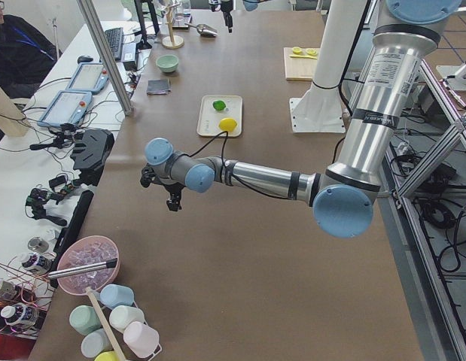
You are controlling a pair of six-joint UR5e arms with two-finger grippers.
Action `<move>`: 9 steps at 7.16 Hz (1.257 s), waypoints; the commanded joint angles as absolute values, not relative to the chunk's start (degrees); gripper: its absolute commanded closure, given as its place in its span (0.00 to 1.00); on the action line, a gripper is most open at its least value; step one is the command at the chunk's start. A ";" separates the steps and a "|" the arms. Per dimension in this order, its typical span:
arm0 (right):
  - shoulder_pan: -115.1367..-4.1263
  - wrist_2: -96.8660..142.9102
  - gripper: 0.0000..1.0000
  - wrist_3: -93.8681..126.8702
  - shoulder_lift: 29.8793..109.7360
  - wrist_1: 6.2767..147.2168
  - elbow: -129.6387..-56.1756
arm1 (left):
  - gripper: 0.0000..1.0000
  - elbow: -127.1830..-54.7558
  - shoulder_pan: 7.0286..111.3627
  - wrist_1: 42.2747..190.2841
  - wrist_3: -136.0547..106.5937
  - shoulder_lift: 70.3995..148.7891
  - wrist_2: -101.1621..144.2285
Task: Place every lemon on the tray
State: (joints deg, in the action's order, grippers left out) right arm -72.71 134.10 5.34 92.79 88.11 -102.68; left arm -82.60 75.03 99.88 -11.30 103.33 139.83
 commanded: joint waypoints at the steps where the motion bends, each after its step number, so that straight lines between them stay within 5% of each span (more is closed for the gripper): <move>1: -84.06 138.07 0.00 -3.99 98.76 90.88 -103.36 | 0.03 -82.44 83.54 91.00 1.27 100.48 139.75; 9: -87.54 134.83 0.00 -8.00 101.16 95.19 -103.10 | 0.02 -82.00 91.32 88.94 3.25 96.06 139.22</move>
State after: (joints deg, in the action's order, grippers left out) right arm -87.53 134.89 -8.01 101.17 95.17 -103.06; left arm -81.85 91.30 88.83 3.34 95.85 139.22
